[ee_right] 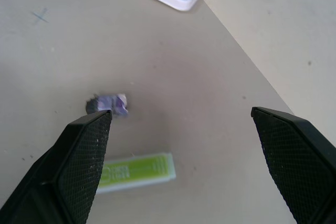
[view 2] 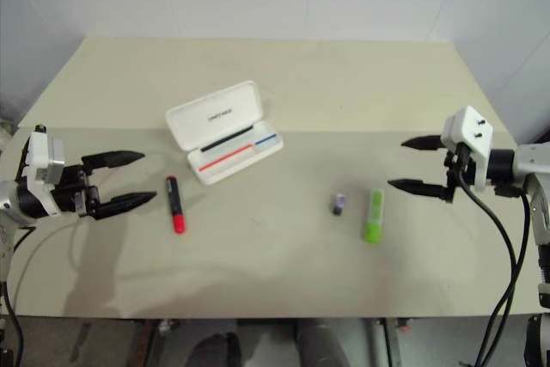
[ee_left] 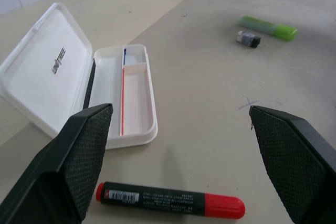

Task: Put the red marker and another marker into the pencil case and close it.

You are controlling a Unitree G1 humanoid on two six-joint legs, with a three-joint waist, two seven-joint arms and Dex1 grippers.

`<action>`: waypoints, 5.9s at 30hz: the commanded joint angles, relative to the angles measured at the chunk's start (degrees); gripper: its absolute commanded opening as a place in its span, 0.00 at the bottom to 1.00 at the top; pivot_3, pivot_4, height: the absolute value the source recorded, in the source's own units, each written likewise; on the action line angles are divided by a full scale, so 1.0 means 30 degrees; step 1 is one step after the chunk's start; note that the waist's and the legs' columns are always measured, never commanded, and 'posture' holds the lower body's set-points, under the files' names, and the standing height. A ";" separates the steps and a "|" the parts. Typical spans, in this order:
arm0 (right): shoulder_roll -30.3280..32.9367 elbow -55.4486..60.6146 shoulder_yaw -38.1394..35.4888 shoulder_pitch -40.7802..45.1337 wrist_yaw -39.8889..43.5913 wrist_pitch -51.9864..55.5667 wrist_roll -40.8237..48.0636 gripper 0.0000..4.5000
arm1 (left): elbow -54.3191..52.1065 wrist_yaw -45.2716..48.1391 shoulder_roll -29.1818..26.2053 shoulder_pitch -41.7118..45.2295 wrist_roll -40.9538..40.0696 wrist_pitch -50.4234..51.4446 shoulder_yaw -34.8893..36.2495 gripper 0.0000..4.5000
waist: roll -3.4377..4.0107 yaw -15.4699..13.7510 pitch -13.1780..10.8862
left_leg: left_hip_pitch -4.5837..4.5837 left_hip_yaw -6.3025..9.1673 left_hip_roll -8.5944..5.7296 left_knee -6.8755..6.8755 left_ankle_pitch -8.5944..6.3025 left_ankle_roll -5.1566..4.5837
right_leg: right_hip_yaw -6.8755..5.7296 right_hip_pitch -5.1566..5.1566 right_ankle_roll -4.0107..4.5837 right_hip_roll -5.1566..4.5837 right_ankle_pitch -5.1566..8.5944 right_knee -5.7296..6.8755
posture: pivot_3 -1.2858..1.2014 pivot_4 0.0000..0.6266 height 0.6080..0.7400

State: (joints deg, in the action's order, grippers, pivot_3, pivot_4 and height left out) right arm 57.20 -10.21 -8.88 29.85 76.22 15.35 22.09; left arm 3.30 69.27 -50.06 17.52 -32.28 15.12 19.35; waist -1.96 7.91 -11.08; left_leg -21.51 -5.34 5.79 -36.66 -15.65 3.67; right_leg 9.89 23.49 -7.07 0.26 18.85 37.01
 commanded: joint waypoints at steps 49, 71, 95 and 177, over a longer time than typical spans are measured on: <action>-0.2239 1.0500 -0.4209 -0.6843 -0.5668 0.3756 0.5404 1.00 | 1.1545 -0.1504 0.6880 1.1029 0.8082 -0.1947 -0.9180 0.99 | -0.0046 -0.0860 -0.0021 | -0.0083 0.0046 -0.0033 -0.0140 -0.0032 -0.0054 | 0.0037 -0.0023 -0.0084 0.0022 -0.0047 -0.0037 | 0.52 0.24 1.00; -0.2138 1.0355 -0.4338 -0.7350 -0.6239 0.3275 0.5249 1.00 | 1.3847 -0.0648 0.7552 1.1967 1.0137 -0.3314 -0.9951 0.64 | -0.0046 -0.1051 -0.0021 | -0.0190 0.0075 -0.0036 -0.0172 -0.0033 -0.0057 | 0.0030 0.0060 -0.0099 0.0027 -0.0056 -0.0031 | 0.52 0.24 1.00; -0.1791 0.9220 -0.6653 -0.7463 -0.5075 0.3135 0.6605 1.00 | 0.9133 0.0344 0.6451 1.1437 0.9211 -0.5179 -0.9243 0.01 | -0.0048 -0.1158 -0.0021 | -0.0227 0.0085 -0.0038 -0.0174 -0.0041 -0.0073 | 0.0024 0.0062 -0.0117 0.0025 -0.0056 -0.0053 | 0.52 0.24 1.00; -0.0752 0.5857 -0.3952 -0.4602 -0.2294 0.2405 0.5102 1.00 | -1.3557 -0.5981 0.3667 -0.2184 0.1326 0.4584 -0.3320 1.00 | -0.0047 -0.0950 -0.0021 | -0.0175 0.0080 -0.0022 -0.0236 -0.0049 -0.0096 | 0.0047 0.0010 -0.0122 0.0010 -0.0070 -0.0034 | 0.52 0.24 1.00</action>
State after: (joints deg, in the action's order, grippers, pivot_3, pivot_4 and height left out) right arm 53.71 7.63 -20.44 14.90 68.27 23.67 37.53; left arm -33.28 54.77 -39.29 10.87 -24.16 25.85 4.99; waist -2.10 5.06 -11.14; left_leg -22.03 -5.09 5.72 -37.38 -15.80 3.38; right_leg 10.01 23.52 -7.43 0.29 18.64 36.91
